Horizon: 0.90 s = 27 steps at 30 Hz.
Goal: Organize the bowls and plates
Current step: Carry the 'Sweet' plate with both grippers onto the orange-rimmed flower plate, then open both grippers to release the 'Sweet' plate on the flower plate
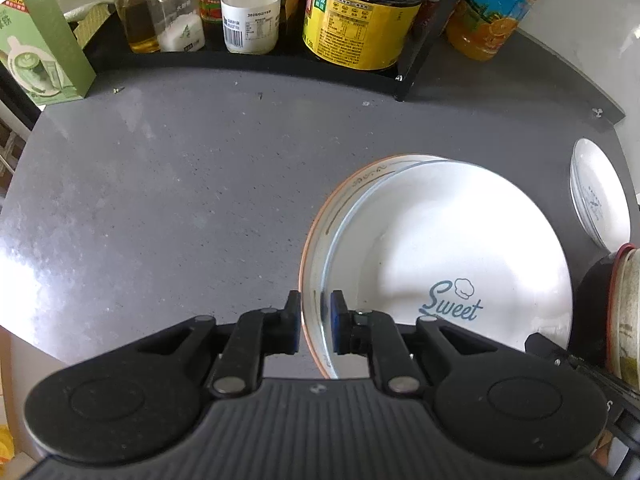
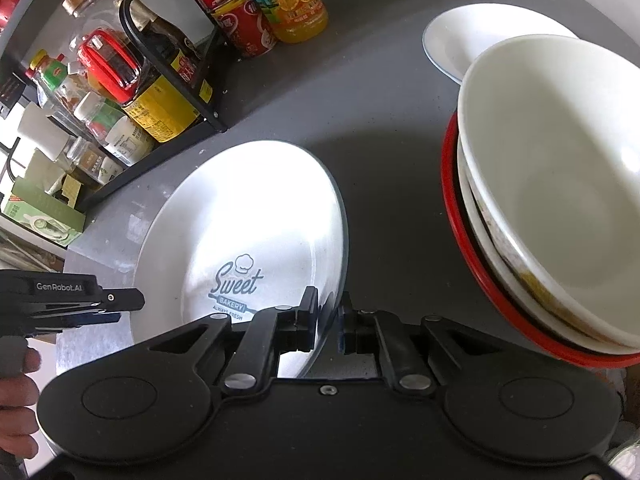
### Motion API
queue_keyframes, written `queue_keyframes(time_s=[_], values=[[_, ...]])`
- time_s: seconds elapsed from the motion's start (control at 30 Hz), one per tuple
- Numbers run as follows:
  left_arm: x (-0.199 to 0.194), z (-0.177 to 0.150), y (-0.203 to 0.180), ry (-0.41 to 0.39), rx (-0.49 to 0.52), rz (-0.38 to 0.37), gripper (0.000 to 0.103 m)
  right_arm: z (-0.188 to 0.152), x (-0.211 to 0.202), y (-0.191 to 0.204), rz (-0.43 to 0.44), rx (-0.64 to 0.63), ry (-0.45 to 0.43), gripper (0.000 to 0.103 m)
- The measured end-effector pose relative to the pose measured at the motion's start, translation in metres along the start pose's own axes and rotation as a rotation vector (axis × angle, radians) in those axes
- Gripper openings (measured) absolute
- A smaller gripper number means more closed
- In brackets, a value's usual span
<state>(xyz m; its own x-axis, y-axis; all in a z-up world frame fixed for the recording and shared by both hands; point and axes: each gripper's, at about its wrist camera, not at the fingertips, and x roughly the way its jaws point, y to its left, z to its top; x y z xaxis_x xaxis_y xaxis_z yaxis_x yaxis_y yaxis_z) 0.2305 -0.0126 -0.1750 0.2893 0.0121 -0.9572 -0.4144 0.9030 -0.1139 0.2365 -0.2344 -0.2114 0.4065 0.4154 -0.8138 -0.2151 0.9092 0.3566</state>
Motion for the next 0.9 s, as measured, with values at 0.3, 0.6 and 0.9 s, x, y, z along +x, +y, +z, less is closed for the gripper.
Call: queue_keyframes(time_s=[0.3,0.6,0.9], values=[[0.013,-0.001,0.004,0.015,-0.037,0.026,0.050,0.001,0.010,0.001,-0.007,-0.007,0.025,0.019],[0.024,0.002,0.002,0.005,-0.031,0.032,0.050,0.004,0.014,0.002,-0.014,-0.035,0.031,0.027],[0.029,0.002,0.008,-0.014,-0.051,0.032,0.051,0.007,0.005,0.011,-0.014,-0.063,0.021,0.031]])
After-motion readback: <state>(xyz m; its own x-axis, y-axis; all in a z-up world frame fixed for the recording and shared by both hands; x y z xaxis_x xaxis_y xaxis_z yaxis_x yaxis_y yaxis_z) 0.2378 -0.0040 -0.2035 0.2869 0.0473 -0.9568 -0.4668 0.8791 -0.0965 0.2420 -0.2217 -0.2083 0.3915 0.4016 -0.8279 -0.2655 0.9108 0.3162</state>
